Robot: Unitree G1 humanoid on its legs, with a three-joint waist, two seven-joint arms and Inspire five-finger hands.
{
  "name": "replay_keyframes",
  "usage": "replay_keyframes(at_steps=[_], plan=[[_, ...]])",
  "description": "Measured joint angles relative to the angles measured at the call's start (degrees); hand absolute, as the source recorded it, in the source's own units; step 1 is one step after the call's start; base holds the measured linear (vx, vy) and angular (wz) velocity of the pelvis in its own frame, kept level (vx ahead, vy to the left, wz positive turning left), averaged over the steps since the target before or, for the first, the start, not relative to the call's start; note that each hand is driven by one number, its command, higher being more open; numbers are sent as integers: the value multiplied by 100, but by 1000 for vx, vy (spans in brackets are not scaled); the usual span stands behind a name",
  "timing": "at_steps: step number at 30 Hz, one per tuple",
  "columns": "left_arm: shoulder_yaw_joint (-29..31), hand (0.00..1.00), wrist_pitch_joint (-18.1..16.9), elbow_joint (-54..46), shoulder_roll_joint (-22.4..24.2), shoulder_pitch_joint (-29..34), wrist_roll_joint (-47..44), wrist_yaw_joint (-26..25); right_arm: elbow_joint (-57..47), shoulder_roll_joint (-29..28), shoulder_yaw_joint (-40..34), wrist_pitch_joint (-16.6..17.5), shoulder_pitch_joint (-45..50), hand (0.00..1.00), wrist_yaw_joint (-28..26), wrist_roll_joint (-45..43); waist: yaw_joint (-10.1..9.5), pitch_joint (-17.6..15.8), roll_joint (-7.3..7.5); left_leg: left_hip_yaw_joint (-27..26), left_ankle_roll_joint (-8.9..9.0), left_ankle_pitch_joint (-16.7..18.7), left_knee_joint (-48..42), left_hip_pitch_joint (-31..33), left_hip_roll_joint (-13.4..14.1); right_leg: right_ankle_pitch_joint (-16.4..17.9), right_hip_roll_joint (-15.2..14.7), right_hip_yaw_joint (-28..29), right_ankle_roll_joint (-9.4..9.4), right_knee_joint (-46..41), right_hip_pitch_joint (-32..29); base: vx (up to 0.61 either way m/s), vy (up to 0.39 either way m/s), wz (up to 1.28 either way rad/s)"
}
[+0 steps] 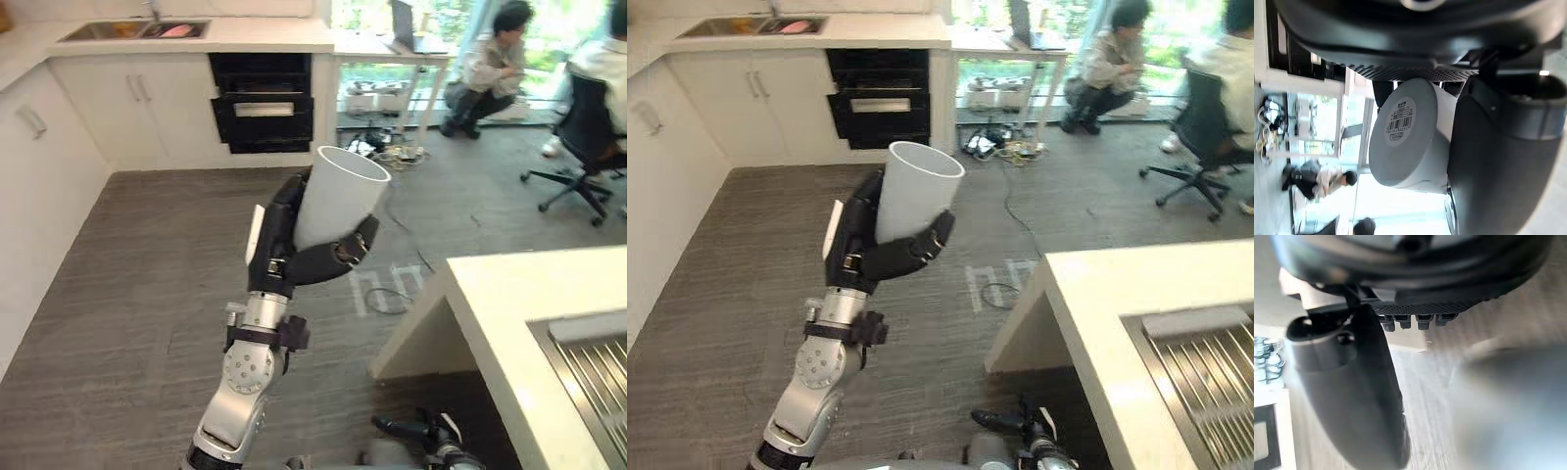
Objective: Walk over to the sink, pick up the cup, carry it to the dishwasher, place the cup inside the dishwasher, then close the dishwasher door
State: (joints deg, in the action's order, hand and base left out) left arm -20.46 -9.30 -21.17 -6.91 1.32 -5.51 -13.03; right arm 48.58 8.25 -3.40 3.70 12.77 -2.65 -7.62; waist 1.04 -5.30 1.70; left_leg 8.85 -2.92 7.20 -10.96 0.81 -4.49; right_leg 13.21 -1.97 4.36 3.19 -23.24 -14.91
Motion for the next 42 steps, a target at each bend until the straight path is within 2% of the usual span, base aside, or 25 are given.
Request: replay_keyframes(at_steps=[1, 2, 3, 4, 5, 6, 7, 8, 9, 10, 11, 12, 13, 15, 19, 30, 31, 42], plan=[[-7, 0, -1, -6, 7, 22, 0, 0, 13, -4, 11, -15, 98, 100, -2, 0, -13, 35, 114, 130, 23, 96, -94, -5, -108, -178, -89, 8, -48, 109, 26, 329, -234, 141], [-23, 0, -1, -12, 86, 122, 0, 3, 60, -15, 0, -76, 220, 100, 1, -4, -17, 75, 131, 258, 91, 397, -327, 0, -113, -600, -199, -261, -146, 28, 152, 295, -215, 100], [-28, 0, 1, -32, 131, 196, -1, 4, 55, -30, -57, -101, 227, 100, 12, -5, -17, 84, 18, 141, 147, 513, -438, 39, 45, -562, -159, -402, -183, 60, 227, 359, -255, 120], [-24, 0, 5, -82, 209, 267, -4, 45, 37, 9, -74, -96, 192, 100, 29, 2, 7, 114, -138, -123, 369, 561, -708, 206, 390, -515, -128, -745, -251, 169, 335, 396, -270, 98], [-34, 0, 26, -89, 351, 266, -9, 133, 40, 55, -56, -122, 126, 100, 29, 4, -28, 145, -298, -319, 558, 552, -817, 255, 597, -513, -85, -943, -263, 316, 515, 321, -215, 96], [-33, 0, 30, -89, 422, 265, -14, 162, 28, 60, -58, -121, 93, 100, 35, 6, -30, 133, -296, -494, 599, 534, -866, 248, 694, -511, -79, -1056, -268, 417, 644, 351, -215, 89], [-33, 0, 34, -101, 565, 258, -22, 197, -20, 41, -60, -111, 68, 100, 42, 2, -27, 135, -338, -907, 614, 529, -1019, 183, 885, -504, -60, -1276, -280, 608, 995, 237, -103, 86], [-28, 0, 32, -169, 642, 260, -23, 203, -83, 2, -62, -107, 53, 100, 79, 0, -46, 117, -309, -1430, 586, 567, -1224, 142, 1037, -504, -52, -1421, -292, 781, 1306, 271, -108, 86], [-22, 0, 30, -217, 663, 255, -26, 202, -125, -15, -61, -85, 51, 100, 100, -1, -47, 120, -302, -1738, 511, 619, -1309, 140, 1128, -497, -54, -1470, -308, 856, 1436, 168, -18, 77], [-19, 0, 26, -341, 687, 231, -30, 202, -183, -33, -68, -58, 22, 100, 159, -5, -65, 127, -309, -2343, 399, 790, -1315, 156, 1350, -479, -71, -1581, -336, 942, 1604, 120, 16, 75], [-21, 0, -32, -400, 683, 181, -29, 207, -130, -48, -93, -39, -78, 100, 197, -11, -83, 136, -317, -2796, 401, 653, -967, 197, 1536, -468, -103, -1721, -322, 944, 1629, 107, 33, 74], [-18, 0, -57, -399, 668, 126, -28, 209, -63, -43, -104, -22, -141, 100, 205, -11, -103, 136, -313, -2903, 588, 282, -758, 204, 1569, -443, -127, -1764, -284, 947, 1640, 94, 80, 50], [-2, 0, -76, -397, 600, 105, -30, 204, 49, -104, -130, -16, -232, 100, 231, -13, -183, 175, -240, -2917, 534, 191, -540, 106, 1385, -412, -249, -1756, -221, 1037, 1677, 85, 89, 32], [154, 0, -96, -317, 484, 109, -33, 178, 141, -272, -124, -13, -257, 100, 232, -13, -162, 217, -103, -2823, 472, 89, -295, 86, 1178, -443, -355, -1756, -164, 1265, 1758, 83, 104, 32], [197, 0, -34, 69, 348, 138, -68, 175, 470, -395, -190, -92, -275, 100, 245, -18, -152, 226, -78, -2694, 419, 2, -4, -109, 959, -482, -446, -1730, -105, 1443, 1978, 43, 75, 23], [163, 0, 9, 94, 217, 444, -132, 216, 575, -293, -266, -92, -313, 100, 448, 114, -82, 258, -53, -2864, 509, -536, 829, -399, 921, -552, -353, -1354, -124, 1469, 1814, -48, -24, -9], [425, 0, 14, 94, 141, 720, -133, 233, 860, -173, -410, -109, -308, 100, 516, 276, 138, 416, -156, -2914, 409, -1102, 1593, -502, 802, -847, -268, -1246, -42, 1740, 1702, 0, 0, 0], [440, 0, 14, 309, 122, 778, -255, 344, 859, -171, -408, -112, -342, 100, 544, 262, 88, 408, -172, -2658, 390, -1144, 1596, -370, 737, -863, -306, -1519, -28, 1857, 1702, 4, 2, 11]])
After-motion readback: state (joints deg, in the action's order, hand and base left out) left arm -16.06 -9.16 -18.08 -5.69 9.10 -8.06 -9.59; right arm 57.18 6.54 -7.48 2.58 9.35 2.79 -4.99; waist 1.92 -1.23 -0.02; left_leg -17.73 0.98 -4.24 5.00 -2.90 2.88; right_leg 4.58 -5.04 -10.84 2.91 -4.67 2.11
